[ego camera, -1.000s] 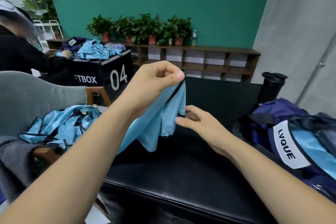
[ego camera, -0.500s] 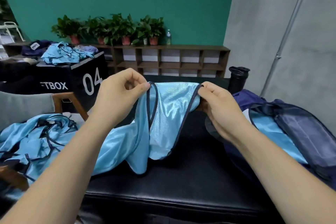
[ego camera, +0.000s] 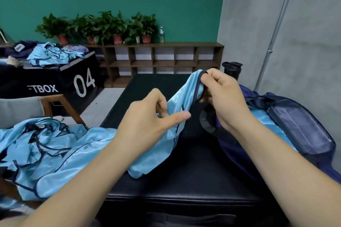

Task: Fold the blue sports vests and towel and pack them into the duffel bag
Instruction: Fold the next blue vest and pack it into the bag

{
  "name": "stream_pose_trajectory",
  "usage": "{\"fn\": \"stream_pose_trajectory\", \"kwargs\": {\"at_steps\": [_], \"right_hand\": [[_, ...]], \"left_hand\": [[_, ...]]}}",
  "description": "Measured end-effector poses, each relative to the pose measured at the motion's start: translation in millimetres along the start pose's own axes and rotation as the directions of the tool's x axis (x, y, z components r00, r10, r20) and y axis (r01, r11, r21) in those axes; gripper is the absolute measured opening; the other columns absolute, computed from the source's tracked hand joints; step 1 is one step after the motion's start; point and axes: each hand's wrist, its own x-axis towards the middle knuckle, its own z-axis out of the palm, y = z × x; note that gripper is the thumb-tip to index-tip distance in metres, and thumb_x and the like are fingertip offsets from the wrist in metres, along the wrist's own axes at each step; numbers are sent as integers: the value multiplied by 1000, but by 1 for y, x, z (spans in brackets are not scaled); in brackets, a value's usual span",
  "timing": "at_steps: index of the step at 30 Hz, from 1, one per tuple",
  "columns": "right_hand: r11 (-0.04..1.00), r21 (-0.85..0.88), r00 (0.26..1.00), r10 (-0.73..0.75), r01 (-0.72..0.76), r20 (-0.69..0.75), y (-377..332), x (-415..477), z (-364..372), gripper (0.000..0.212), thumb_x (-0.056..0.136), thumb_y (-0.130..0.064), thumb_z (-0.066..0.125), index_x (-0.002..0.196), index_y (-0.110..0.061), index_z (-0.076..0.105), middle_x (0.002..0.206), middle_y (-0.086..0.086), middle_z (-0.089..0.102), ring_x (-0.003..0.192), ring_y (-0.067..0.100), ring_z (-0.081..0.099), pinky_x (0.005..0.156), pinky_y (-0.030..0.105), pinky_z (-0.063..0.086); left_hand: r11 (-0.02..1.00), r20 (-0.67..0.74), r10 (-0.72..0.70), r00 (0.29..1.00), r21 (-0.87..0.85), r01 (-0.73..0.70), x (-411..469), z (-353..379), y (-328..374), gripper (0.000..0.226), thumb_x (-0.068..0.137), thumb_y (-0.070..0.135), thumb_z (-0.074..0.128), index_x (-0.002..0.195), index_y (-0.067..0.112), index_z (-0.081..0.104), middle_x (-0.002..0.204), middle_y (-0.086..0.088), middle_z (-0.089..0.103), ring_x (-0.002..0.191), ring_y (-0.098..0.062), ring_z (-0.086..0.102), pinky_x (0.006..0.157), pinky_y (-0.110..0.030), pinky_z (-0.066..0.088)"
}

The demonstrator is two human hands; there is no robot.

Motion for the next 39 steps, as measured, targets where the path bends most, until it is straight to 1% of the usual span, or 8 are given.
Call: {"fn": "stream_pose_trajectory", "kwargs": {"at_steps": [7, 12, 22, 25, 29, 33, 36, 39], "right_hand": [[1000, 12, 999, 13, -14, 44, -1, -2, 0, 35, 107, -18, 60, 72, -19, 57, 81, 11, 65, 75, 23, 62, 60, 29, 51], [999, 24, 998, 43, -44, 35, 3, -2, 0, 28, 107, -19, 60, 80, -14, 61, 84, 11, 66, 75, 19, 61, 60, 29, 51], [999, 12, 997, 42, -43, 59, 6, -5, 9, 28, 108, -18, 59, 81, -12, 64, 80, 8, 69, 71, 17, 63, 59, 28, 51], [999, -2, 998, 38, -38, 56, 6, -5, 9, 28, 108, -17, 59, 81, -10, 63, 79, 8, 68, 71, 17, 62, 59, 28, 51], [999, 26, 999, 42, -42, 20, 8, -3, 5, 29, 108, -17, 60, 91, 7, 61, 82, 14, 65, 73, 21, 59, 63, 29, 50], [999, -5, 999, 41, -41, -3, 17, -2, 2, 35, 104, -29, 66, 92, 3, 61, 82, 13, 56, 77, 24, 47, 73, 41, 39], [995, -90, 998, 34, -38, -47, 20, -3, 4, 22, 102, -26, 71, 94, -6, 69, 76, 1, 61, 71, 14, 50, 68, 30, 40], [962, -273, 991, -50, 15, -121, 20, -7, 12, 13, 96, -23, 76, 106, -22, 67, 99, -8, 70, 78, 5, 62, 74, 23, 52]], "left_hand": [[979, -36, 46, 998, 202, -38, 12, 2, -24, 19, 87, 30, 75, 78, 25, 58, 70, 9, 64, 71, -10, 61, 60, -26, 48], [972, -240, 39, 970, 236, 19, 25, -22, -32, 29, 87, 24, 80, 83, 28, 52, 71, 6, 58, 67, -13, 56, 60, -30, 45], [975, 31, -157, 987, -157, 160, 12, 7, -20, 41, 103, 55, 57, 87, 23, 76, 84, 11, 78, 78, -3, 75, 87, -42, 62], [964, 177, -226, 958, -97, 246, 12, 8, -24, 48, 98, 67, 59, 85, 23, 73, 77, 12, 71, 68, -3, 64, 78, -32, 55], [940, 358, -183, 916, -208, 269, 16, -4, -29, 38, 92, 46, 80, 82, 14, 64, 78, 0, 53, 74, -13, 48, 77, -34, 43], [838, 397, -78, 915, -471, 275, 25, -29, -28, 32, 97, 36, 77, 90, 17, 54, 92, -7, 50, 85, -23, 49, 87, -38, 44], [751, 337, -43, 941, -610, 253, 30, -47, -29, 26, 99, 34, 76, 105, 16, 57, 102, -11, 53, 86, -31, 47, 84, -37, 43], [712, 237, -74, 969, -668, 217, 32, -62, -26, 27, 101, 27, 70, 116, 5, 67, 106, -10, 70, 88, -25, 64, 81, -30, 52]]}}
